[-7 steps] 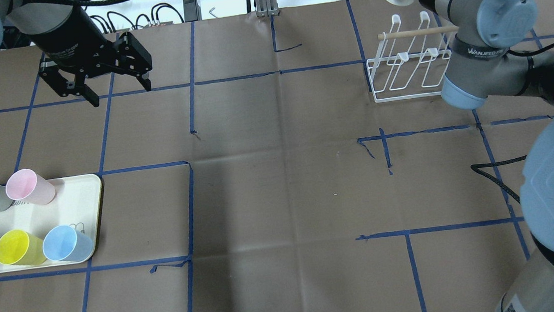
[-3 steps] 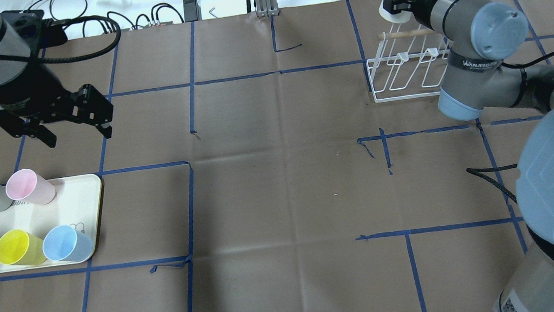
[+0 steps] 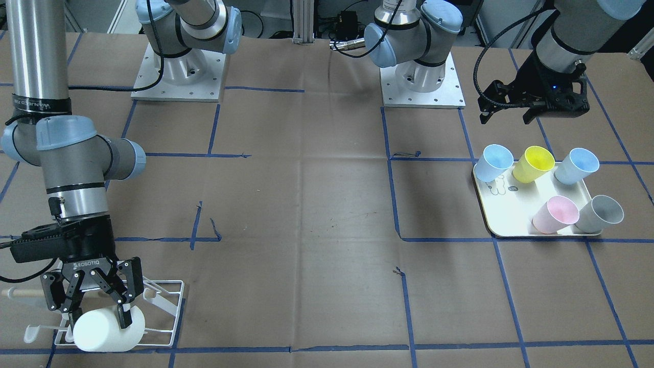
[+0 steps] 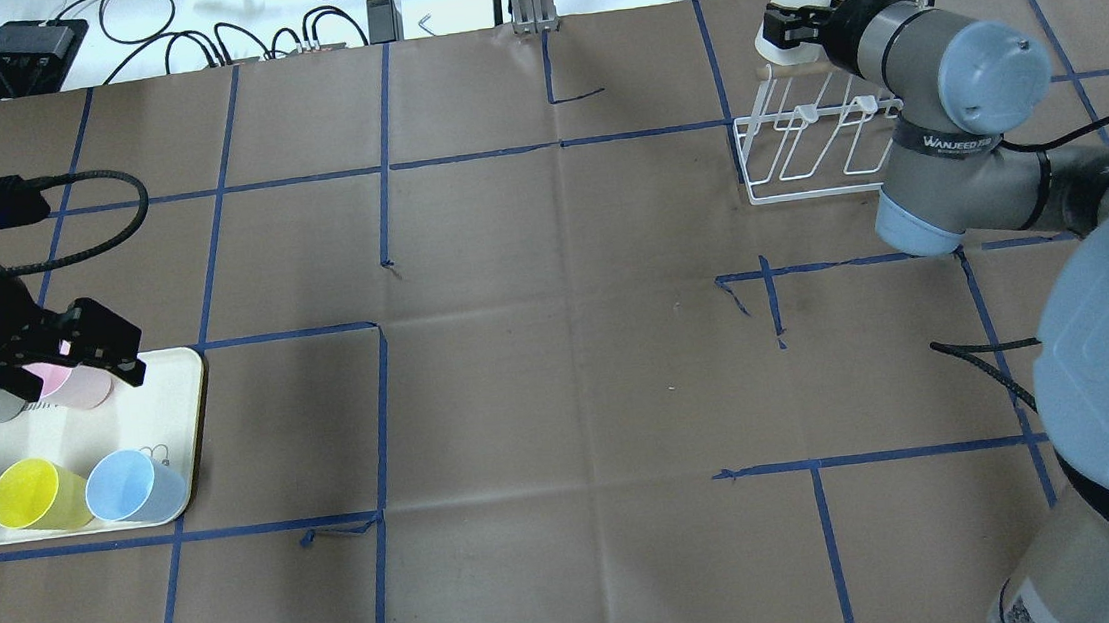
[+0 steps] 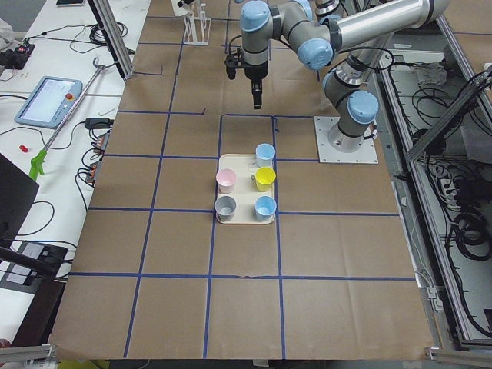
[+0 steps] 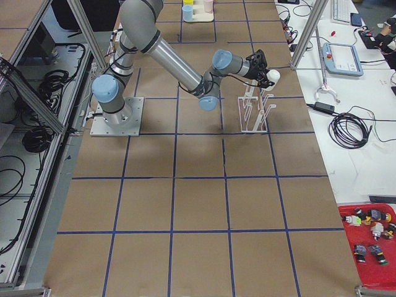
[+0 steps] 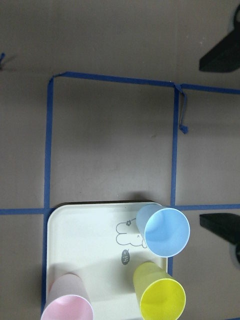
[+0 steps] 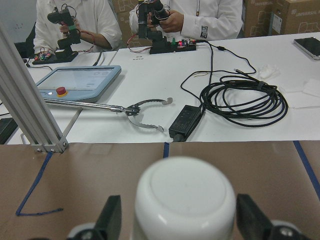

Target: Transfer IKEA cup to right arm and place on rack

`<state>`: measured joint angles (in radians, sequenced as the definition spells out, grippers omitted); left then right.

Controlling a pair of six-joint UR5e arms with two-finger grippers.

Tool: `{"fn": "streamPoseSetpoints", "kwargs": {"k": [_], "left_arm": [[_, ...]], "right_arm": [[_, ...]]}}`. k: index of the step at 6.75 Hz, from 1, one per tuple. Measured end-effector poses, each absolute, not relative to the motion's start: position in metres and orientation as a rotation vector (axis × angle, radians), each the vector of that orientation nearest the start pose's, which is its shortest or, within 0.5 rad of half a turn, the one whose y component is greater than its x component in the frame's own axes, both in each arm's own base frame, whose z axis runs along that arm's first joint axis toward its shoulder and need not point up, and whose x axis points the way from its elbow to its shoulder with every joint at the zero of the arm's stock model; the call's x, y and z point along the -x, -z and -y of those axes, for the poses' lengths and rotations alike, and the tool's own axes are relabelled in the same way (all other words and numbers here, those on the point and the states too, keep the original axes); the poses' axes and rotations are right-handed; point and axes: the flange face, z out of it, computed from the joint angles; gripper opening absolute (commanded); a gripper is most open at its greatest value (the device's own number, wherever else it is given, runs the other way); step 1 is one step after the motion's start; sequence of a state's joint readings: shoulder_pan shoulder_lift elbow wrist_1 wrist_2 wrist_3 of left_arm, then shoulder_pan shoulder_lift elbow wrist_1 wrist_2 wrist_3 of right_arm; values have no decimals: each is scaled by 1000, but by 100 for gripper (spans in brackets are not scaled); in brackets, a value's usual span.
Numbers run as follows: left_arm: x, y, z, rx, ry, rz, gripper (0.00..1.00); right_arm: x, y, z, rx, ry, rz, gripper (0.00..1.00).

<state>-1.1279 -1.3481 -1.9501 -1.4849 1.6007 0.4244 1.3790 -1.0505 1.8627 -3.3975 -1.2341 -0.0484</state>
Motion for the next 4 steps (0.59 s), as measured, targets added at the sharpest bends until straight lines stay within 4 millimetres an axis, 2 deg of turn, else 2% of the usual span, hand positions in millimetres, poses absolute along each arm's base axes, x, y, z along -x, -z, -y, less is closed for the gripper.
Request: {"fn": "streamPoseSetpoints", "kwargs": {"k": [2,4], "left_arm": [[-66,-381,390,-29,-89,-3138,99],[-80,-346,393,-44,-77,-3142,99]], "right_arm": [[-46,-281,634,57,1463,-2579,100],[-46,-284,635,53,1471,-2576,100]]}}
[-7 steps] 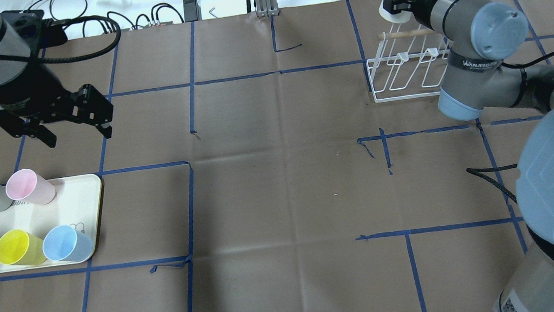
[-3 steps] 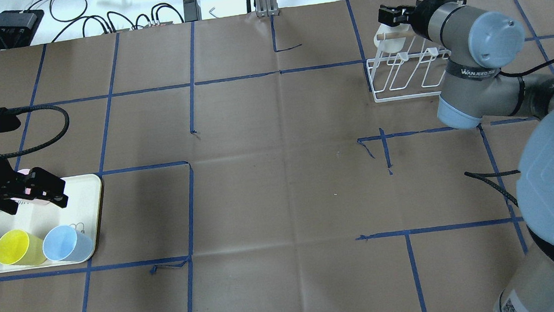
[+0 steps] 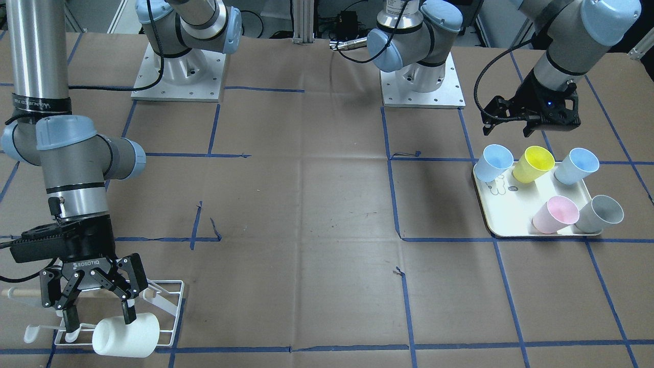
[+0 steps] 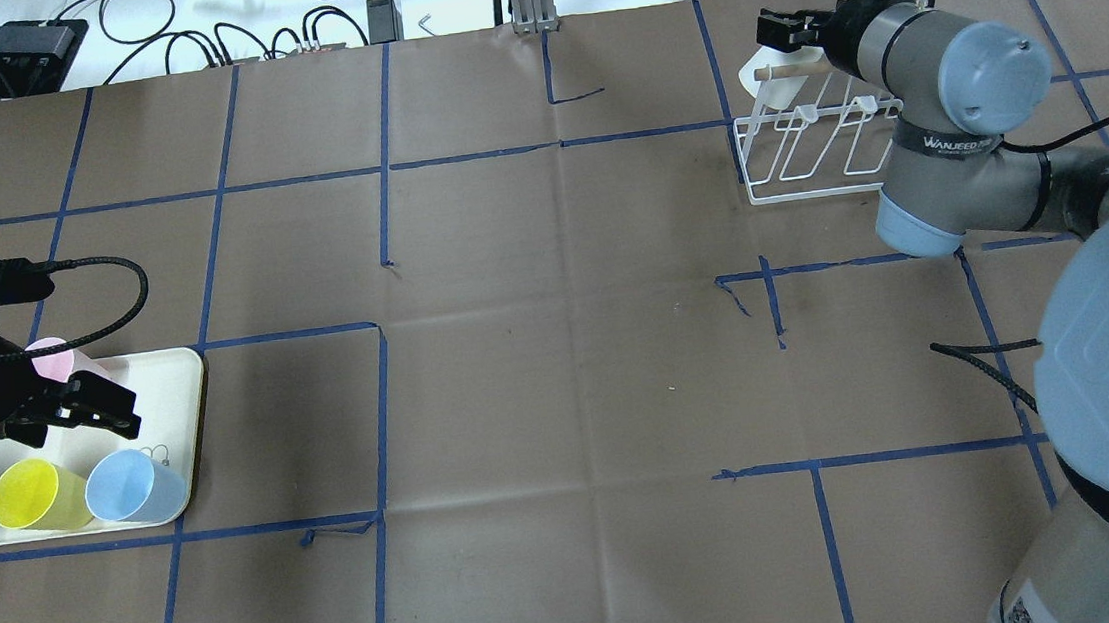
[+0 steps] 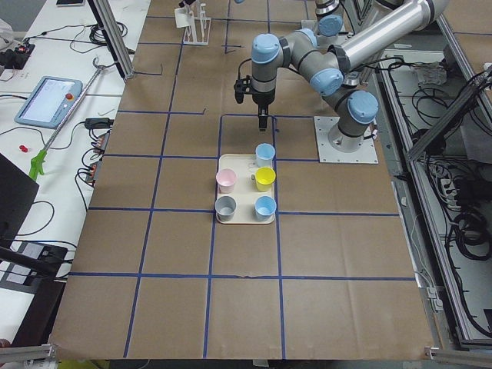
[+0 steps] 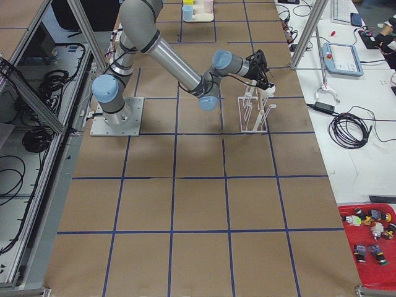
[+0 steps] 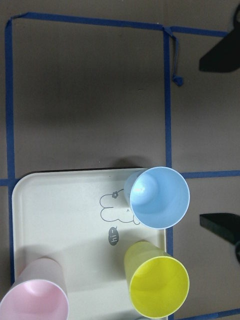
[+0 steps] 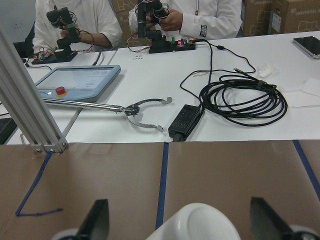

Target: Transfer IKEA cup to right arm and place on rack

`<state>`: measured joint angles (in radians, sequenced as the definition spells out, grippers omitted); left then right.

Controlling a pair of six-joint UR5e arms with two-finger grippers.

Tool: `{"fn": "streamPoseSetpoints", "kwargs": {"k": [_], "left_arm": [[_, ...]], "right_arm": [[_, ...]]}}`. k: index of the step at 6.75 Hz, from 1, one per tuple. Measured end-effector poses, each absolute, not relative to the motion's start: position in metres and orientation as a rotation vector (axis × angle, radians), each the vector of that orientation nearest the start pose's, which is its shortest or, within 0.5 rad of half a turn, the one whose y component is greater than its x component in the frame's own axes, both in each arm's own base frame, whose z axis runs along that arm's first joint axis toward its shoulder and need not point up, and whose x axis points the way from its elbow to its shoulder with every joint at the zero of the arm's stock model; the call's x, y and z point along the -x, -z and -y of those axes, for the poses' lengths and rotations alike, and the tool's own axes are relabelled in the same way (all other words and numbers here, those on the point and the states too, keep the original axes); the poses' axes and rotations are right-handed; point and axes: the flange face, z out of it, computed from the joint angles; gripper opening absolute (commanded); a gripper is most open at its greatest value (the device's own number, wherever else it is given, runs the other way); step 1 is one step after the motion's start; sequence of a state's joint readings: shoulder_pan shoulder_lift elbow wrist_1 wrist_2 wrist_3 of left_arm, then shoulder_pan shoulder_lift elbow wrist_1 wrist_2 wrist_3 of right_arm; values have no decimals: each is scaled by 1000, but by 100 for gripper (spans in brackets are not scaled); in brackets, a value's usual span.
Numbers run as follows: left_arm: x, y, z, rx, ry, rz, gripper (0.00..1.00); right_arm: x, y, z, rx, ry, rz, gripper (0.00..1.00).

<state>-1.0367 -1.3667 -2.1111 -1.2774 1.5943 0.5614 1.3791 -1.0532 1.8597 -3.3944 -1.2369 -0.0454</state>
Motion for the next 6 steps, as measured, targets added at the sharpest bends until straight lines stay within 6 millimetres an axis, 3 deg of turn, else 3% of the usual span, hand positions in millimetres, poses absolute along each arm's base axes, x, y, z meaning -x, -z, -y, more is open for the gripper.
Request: {"fn": "streamPoseSetpoints", "kwargs": {"k": [2,4,6], "left_arm": [[-90,-297,404,-73,-91,-3153,98],[-93,-254,407,-84,-136,-3169,98],[-87,-231,396,-86,-182,-3177,98]], "right_arm": [[-48,-294,635,62,1493,-2564,100],[-59,-333,623,59,1556,-2507,100],[-96,-375,598,-40,1552,-2387,100]]}}
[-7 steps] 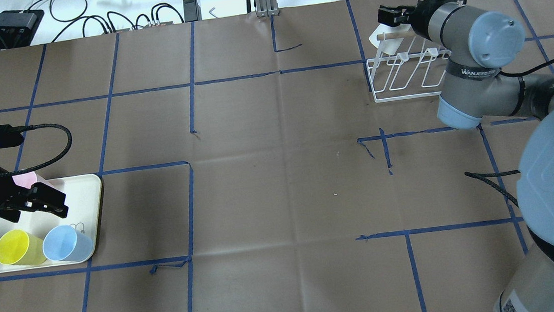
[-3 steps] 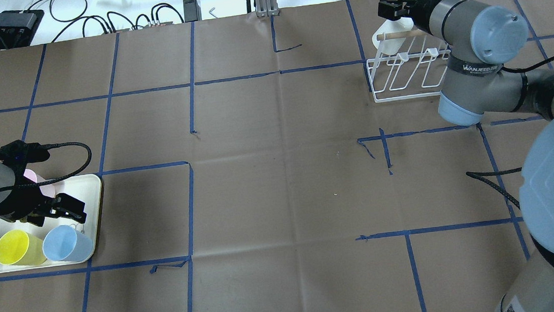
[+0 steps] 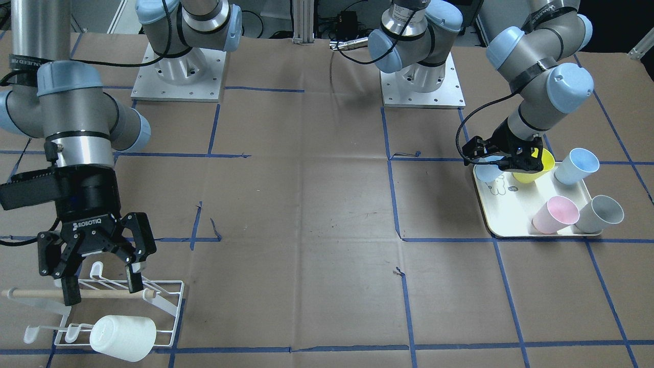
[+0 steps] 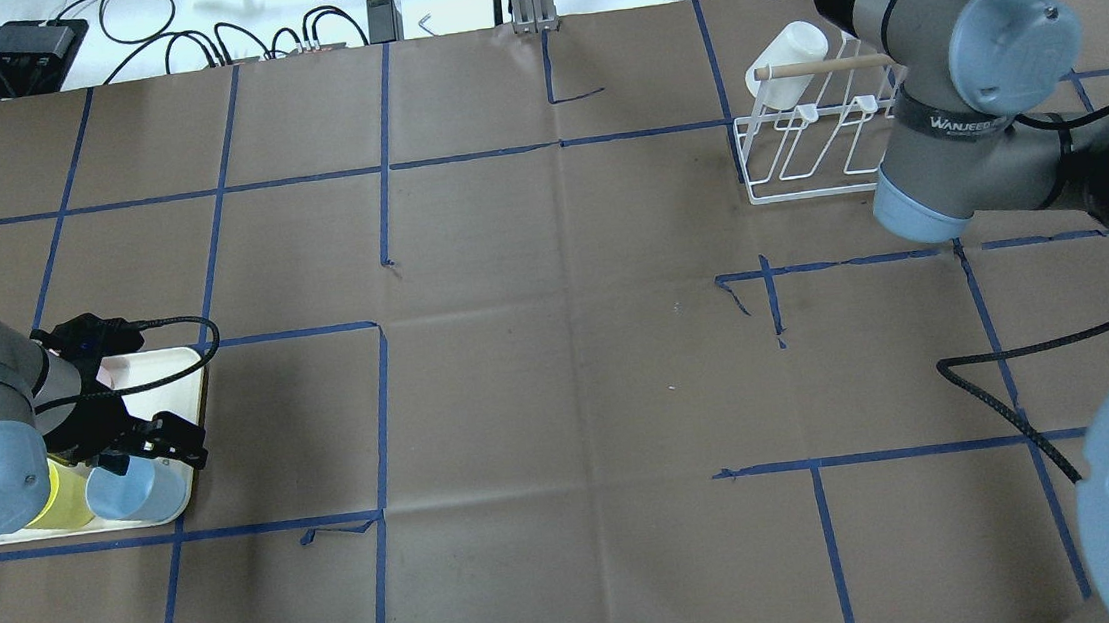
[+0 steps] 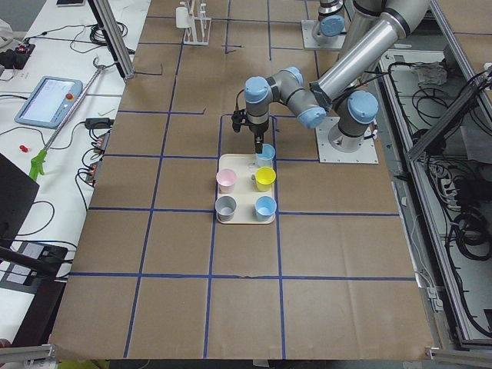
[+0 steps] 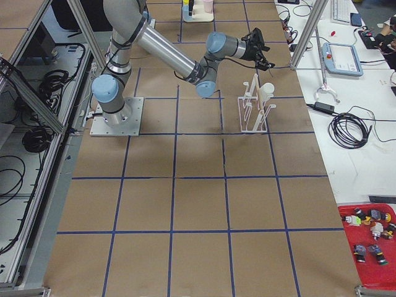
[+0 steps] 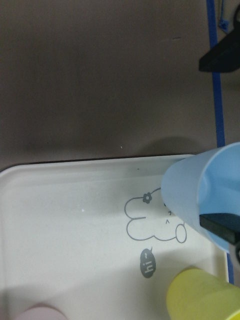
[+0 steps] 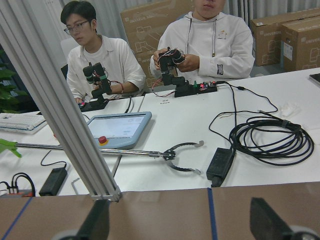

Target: Transfer IKEA cup to right arm and place on rack

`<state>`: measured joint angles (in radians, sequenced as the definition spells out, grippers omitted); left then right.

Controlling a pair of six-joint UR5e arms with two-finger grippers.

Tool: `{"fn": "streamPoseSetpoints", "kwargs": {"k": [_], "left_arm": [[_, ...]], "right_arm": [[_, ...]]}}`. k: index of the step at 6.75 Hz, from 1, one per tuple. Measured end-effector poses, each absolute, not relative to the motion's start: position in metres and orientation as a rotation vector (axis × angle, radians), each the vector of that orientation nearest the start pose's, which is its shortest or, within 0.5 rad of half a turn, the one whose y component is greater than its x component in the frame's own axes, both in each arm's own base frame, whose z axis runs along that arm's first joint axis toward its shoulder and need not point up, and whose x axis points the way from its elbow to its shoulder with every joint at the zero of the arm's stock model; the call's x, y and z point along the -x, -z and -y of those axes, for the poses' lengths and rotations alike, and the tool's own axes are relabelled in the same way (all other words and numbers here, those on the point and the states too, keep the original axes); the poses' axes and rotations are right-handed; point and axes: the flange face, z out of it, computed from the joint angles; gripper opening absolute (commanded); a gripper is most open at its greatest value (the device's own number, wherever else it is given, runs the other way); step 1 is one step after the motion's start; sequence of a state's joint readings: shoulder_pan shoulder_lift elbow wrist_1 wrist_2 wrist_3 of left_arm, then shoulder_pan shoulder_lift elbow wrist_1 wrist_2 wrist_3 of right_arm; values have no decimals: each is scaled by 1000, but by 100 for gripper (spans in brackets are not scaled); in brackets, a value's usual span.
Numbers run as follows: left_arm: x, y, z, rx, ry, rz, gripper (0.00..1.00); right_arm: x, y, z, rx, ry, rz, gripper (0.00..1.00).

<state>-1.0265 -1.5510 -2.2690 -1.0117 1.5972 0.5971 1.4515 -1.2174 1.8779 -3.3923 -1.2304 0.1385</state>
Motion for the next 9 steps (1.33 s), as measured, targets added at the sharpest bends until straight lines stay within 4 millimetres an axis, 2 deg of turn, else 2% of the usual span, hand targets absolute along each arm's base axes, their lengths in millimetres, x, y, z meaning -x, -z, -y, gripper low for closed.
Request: {"fn": "streamPoseSetpoints", "kwargs": {"k": [2,3,4,5,6,7,9], "left_arm": [[-84,-230,390,-89,-192,-3175,96],[-84,-229,389,-90,-198,-3175,70],[-84,-229,389,-91,-200,-3174,24],[-86,-230,388,-90,-208,-3162,6],[-90,-231,386,-83,-225,-3140,0],[-98,-232,385,-65,-234,-3127,0],[-110,-238,384,-24,-215,-3114,0]], "right_arm": [[-128,-394,560,-162,1473,-2295,100],[-143,-395,537,-244,1403,-2254,100],[-160,-393,519,-349,1310,-2200,100],[-179,-391,508,-444,1215,-2143,100],[-200,-388,500,-530,1113,-2087,100],[-215,-386,494,-607,1020,-2034,100],[-228,-385,488,-799,826,-1891,100]]}}
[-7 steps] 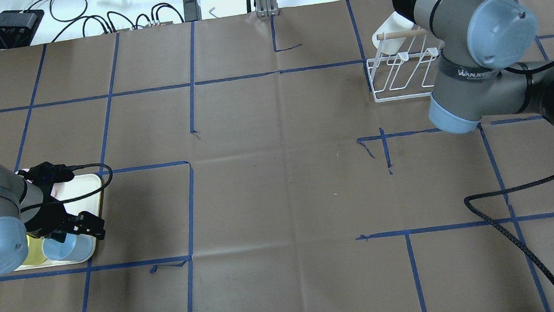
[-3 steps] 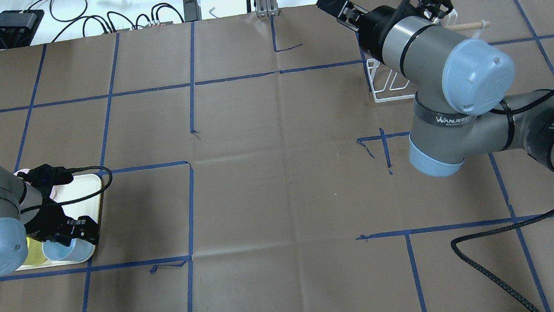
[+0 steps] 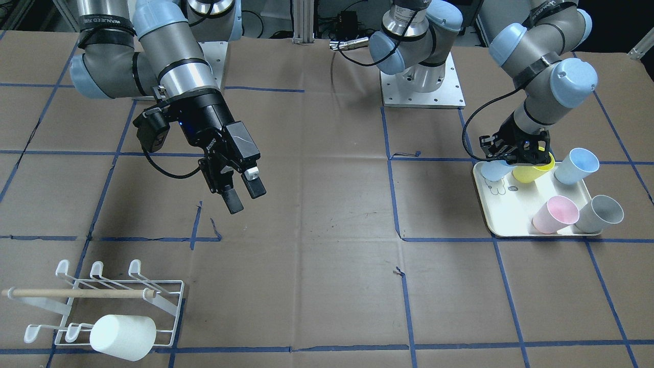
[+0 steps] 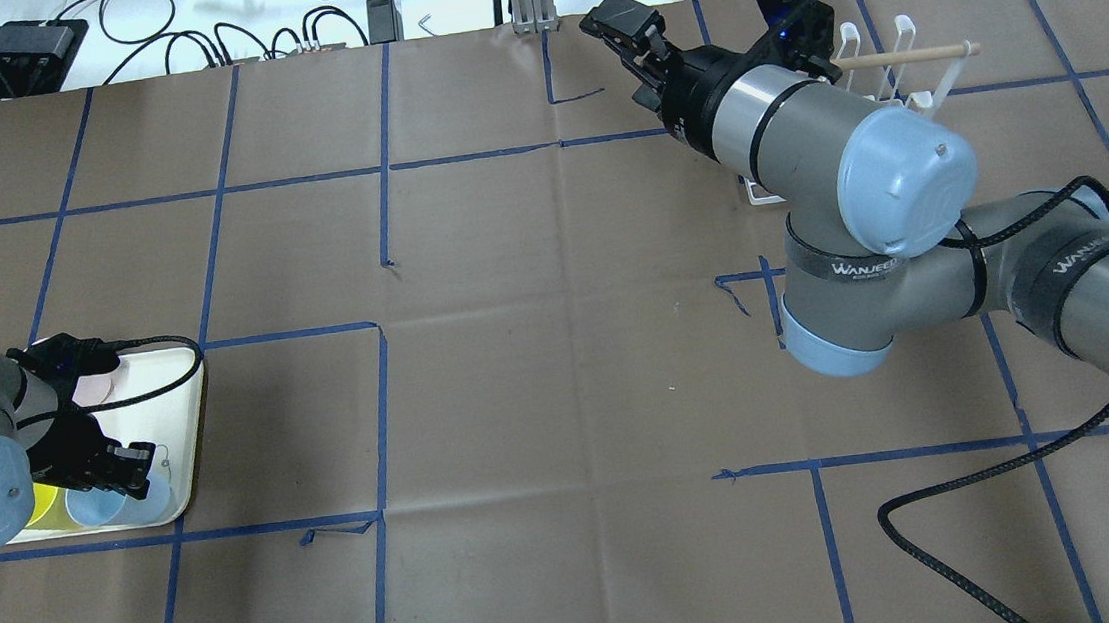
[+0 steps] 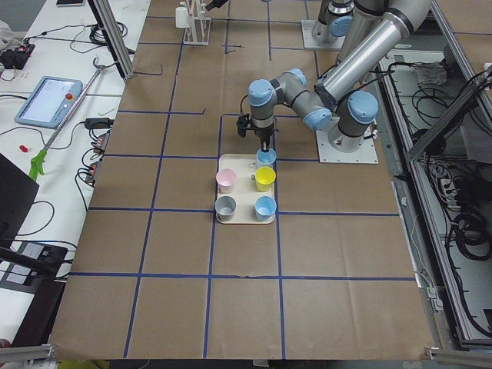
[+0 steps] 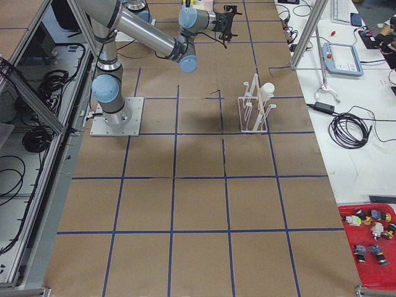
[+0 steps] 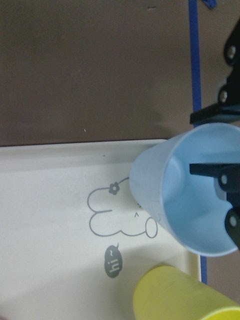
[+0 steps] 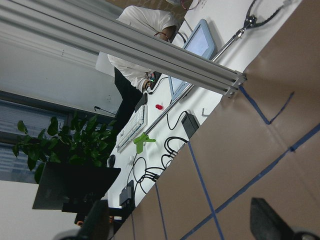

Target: Transfer IKEA cup to right arm and place on rack

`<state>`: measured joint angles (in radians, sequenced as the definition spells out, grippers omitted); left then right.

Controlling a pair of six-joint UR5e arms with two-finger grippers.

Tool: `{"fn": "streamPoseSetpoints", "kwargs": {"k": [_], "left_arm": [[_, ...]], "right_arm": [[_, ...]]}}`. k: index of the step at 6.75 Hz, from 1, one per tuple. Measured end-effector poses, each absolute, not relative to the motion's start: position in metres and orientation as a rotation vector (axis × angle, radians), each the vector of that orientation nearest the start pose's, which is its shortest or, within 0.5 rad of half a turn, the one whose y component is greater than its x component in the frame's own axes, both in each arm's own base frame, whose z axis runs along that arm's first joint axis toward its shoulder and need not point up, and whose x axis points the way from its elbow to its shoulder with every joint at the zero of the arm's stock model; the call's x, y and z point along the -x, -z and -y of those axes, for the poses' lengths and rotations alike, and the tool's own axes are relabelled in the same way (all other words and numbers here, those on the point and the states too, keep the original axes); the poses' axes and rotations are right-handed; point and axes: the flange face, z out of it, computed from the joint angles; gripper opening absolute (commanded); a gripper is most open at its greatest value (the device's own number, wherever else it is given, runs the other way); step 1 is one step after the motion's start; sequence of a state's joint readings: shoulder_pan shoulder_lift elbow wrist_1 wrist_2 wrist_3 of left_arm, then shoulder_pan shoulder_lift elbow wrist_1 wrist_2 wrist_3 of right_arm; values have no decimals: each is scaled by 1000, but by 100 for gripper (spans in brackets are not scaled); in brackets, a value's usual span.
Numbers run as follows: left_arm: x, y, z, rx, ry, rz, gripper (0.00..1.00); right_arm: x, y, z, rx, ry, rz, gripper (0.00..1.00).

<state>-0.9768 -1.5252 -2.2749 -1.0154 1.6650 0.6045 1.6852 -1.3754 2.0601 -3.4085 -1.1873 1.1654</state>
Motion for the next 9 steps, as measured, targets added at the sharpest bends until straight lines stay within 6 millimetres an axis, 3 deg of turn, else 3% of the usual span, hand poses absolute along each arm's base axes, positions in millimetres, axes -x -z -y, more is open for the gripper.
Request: {"fn": "streamPoseSetpoints", "kwargs": {"k": [1,2,4,6,9], "left_arm": [[-110,-250,385,-14,-179,-3106,0],[-107,-275,387,-6,-139,-3098,0],[-90,-347,398,-29,-58,-3117,0],[-76,-409,426,-98,92,-3137,0],[-66,-459,481,-216,485,-3303,0]], "right_arm": [[-229,-385,487,-899,743,-1806,100],[-231,-384,486,-964,682,-1714,100],[-236,-380,483,-1003,579,-1576,100],[-238,-381,479,-978,556,-1537,100],[-238,-383,480,-970,558,-1529,100]]}}
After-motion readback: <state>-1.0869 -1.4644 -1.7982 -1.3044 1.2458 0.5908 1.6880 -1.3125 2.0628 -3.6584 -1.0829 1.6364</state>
